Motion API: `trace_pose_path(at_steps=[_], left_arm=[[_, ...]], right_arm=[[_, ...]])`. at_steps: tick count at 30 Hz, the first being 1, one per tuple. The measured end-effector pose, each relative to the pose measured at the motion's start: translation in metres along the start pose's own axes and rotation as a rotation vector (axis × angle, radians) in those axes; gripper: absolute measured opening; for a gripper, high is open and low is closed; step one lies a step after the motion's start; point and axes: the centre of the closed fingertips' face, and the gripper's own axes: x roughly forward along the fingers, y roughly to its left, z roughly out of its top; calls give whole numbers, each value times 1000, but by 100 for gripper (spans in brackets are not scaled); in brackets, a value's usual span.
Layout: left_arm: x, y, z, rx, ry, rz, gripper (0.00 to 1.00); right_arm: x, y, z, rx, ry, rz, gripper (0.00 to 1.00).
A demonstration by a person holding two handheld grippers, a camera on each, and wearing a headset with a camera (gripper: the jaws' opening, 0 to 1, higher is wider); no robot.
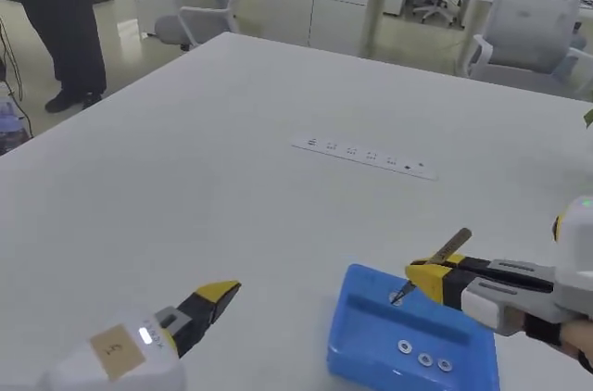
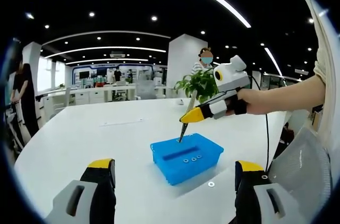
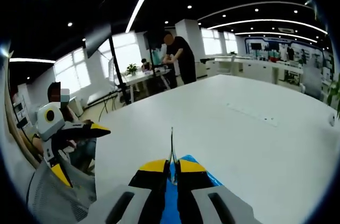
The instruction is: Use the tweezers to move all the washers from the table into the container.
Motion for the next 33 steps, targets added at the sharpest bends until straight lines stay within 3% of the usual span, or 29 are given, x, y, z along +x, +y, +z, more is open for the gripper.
trace_pose_path(at_steps=[4,8,11,18,23,33], left_arm=[[0,1,0,-1,1,2,96],[-1,2,0,-1,-1,7,95],[-1,4,2,-5,-11,14,95],[0,3,0,-5,-4,9,95],[0,3,0,-4,-3,9,95],[0,3,0,-5,-3,11,95]], right_arm=[[3,-7,-8,37,16,-5,3],[6,-16,-21,123,40,-12,3],[10,-25,-30,131,72,-24,3],[27,-27,-48,114,141,-9,3],[33,-18,-52,112,153,1,3],[38,-15,-69,-2,232,-11,3]])
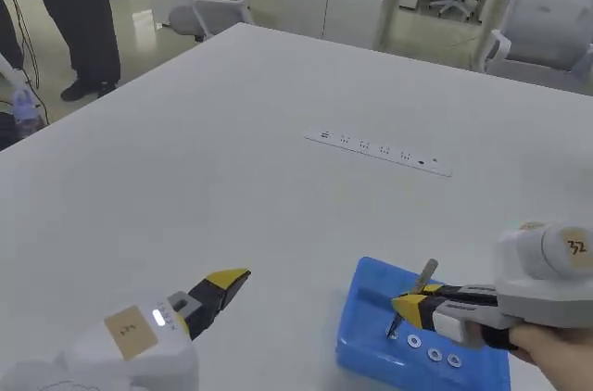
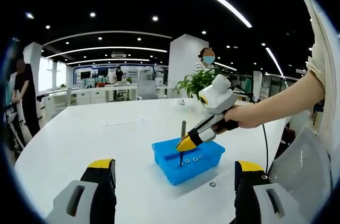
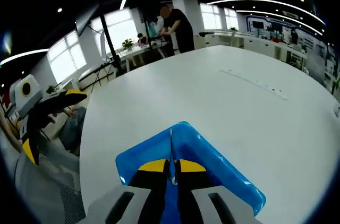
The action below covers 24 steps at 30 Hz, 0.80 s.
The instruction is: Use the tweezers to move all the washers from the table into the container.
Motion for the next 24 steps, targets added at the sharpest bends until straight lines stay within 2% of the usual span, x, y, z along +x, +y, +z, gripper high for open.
trace_pose_path(at_steps=[2,6,12,21,24], left_arm=[[0,0,0,1,0,1,95],[0,0,0,5,2,-2,95],[0,-1,0,1,1,-2,95],[0,-1,-1,-5,7,-5,96],[1,-2,-2,-3,12,-7,95]], right_arm=[[0,-1,2,-7,-18,-5,3],[-1,0,2,-13,-15,-6,3],[-11,3,10,-16,-53,-18,4],[-42,13,34,39,-196,-32,4],[-50,20,36,45,-214,-24,4]])
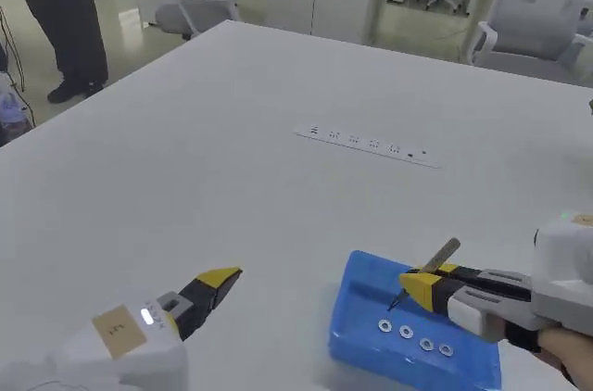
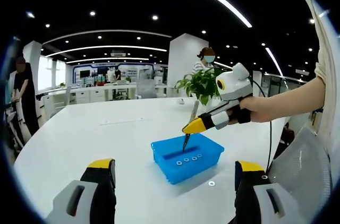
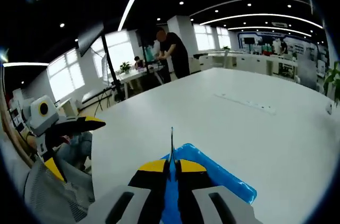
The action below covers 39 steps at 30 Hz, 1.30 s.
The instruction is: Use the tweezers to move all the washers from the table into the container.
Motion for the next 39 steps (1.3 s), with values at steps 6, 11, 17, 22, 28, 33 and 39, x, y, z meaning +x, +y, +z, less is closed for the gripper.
trace_pose_path(at_steps=[6,11,17,22,28,33,39], left_arm=[[0,-1,0,-3,1,-2,95],[1,-2,-2,-1,12,-10,95],[2,-3,-5,-3,27,-16,95],[3,-3,-6,-4,34,-13,95],[2,-2,-6,-14,31,-12,95],[3,-3,-7,-9,38,-18,95],[3,-4,-8,-5,46,-21,95]], right_arm=[[-13,13,3,11,-29,14,4],[-20,27,4,15,-68,51,4],[-23,41,-10,42,-64,104,4],[-25,45,-26,59,-48,112,4],[-27,45,-50,77,-4,84,4],[-30,44,-68,53,48,61,4],[-26,40,-86,83,89,60,4]])
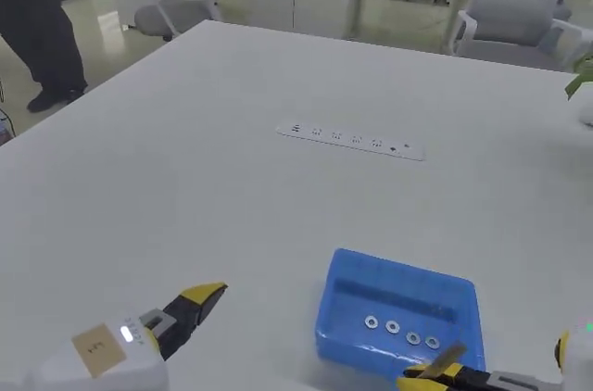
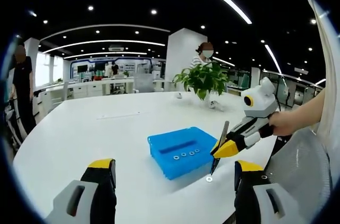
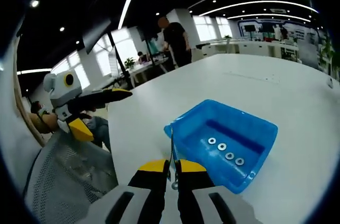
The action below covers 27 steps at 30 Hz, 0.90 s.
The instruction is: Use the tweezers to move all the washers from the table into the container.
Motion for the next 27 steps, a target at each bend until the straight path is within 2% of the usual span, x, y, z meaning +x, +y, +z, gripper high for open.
trace_pose_path(at_steps=[6,10,19,21,27], left_arm=[[-1,1,-1,-6,2,3,95],[0,0,-1,-3,6,-1,95],[0,0,-1,-5,6,0,95],[0,0,-1,-5,7,-2,95],[0,1,-1,-4,3,2,95]], right_arm=[[2,0,0,26,-7,7,4],[5,-2,-5,22,8,8,4],[6,6,-8,-22,33,22,4],[7,10,-8,-50,42,31,4],[12,27,-14,-271,126,71,5]])
